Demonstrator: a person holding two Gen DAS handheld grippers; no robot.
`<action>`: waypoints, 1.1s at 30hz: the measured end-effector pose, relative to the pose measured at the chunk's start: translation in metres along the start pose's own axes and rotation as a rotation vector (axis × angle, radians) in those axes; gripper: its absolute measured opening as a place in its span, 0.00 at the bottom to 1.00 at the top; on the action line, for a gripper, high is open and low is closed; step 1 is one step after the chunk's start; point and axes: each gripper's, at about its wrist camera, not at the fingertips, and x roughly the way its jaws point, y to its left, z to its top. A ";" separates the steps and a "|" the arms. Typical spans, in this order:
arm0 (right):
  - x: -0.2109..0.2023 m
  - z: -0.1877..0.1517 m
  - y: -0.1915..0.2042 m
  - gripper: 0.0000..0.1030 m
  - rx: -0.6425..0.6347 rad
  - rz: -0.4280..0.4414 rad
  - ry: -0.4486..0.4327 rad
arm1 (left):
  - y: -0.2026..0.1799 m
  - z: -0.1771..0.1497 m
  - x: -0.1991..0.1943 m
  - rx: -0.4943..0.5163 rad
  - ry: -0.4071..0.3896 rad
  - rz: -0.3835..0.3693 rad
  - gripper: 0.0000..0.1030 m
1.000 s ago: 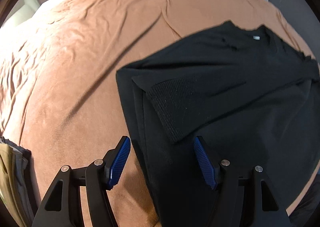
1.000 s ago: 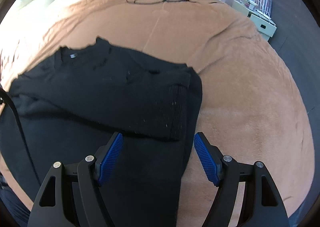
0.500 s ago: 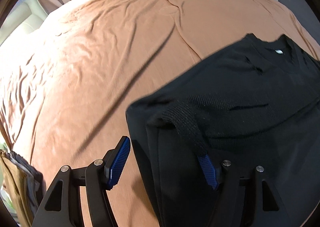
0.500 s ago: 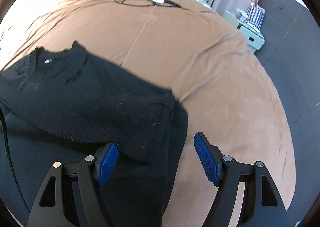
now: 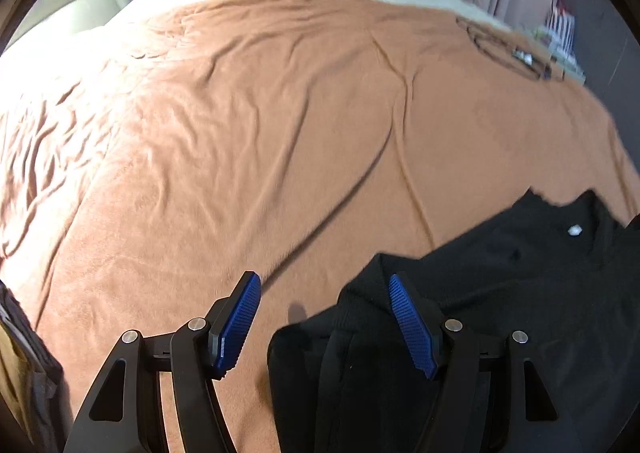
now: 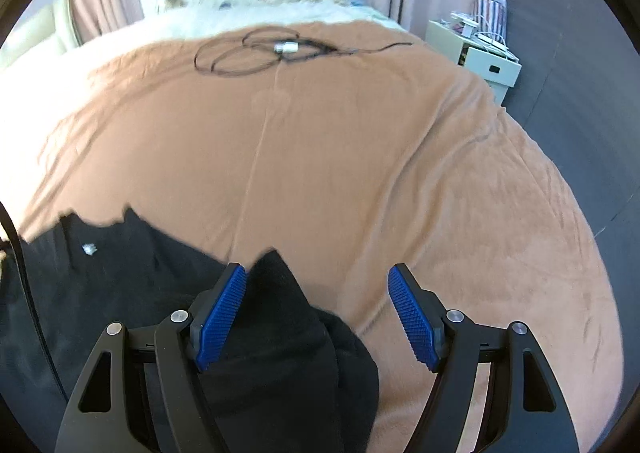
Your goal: Fold small clothes
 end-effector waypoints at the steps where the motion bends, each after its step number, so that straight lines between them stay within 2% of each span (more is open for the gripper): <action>1: -0.003 0.000 -0.004 0.70 0.011 0.015 -0.006 | 0.002 0.000 -0.002 -0.004 -0.005 -0.014 0.67; 6: 0.000 -0.015 -0.019 0.70 0.015 0.108 0.025 | 0.001 -0.006 -0.002 -0.003 0.017 -0.087 0.67; 10: 0.016 -0.027 -0.032 0.70 0.022 0.185 0.075 | -0.003 -0.010 0.007 0.001 0.044 -0.098 0.67; 13: 0.030 -0.029 -0.041 0.70 0.032 0.226 0.100 | -0.005 -0.011 0.021 -0.013 0.080 -0.114 0.60; 15: 0.041 -0.029 -0.045 0.62 0.037 0.235 0.115 | -0.005 -0.012 0.027 -0.024 0.091 -0.127 0.52; 17: 0.051 -0.025 -0.046 0.49 0.037 0.250 0.135 | -0.008 -0.011 0.033 -0.032 0.104 -0.143 0.42; 18: 0.059 -0.026 -0.047 0.48 0.033 0.250 0.145 | -0.009 -0.011 0.035 -0.036 0.107 -0.156 0.35; 19: 0.060 -0.022 -0.044 0.46 0.027 0.243 0.148 | -0.011 -0.010 0.035 -0.039 0.105 -0.161 0.31; 21: 0.067 -0.021 -0.043 0.32 0.020 0.233 0.157 | -0.012 -0.009 0.033 -0.037 0.092 -0.148 0.07; 22: 0.071 -0.019 -0.043 0.16 0.022 0.230 0.157 | -0.011 -0.008 0.031 -0.036 0.083 -0.145 0.06; 23: 0.072 -0.018 -0.044 0.05 0.023 0.221 0.151 | -0.010 -0.008 0.024 -0.039 0.063 -0.150 0.05; 29: 0.046 -0.024 -0.045 0.01 0.024 0.226 0.036 | -0.001 -0.011 -0.013 -0.038 -0.037 -0.165 0.04; 33: 0.022 -0.031 -0.047 0.01 0.010 0.224 -0.023 | 0.006 -0.007 -0.039 -0.051 -0.097 -0.147 0.04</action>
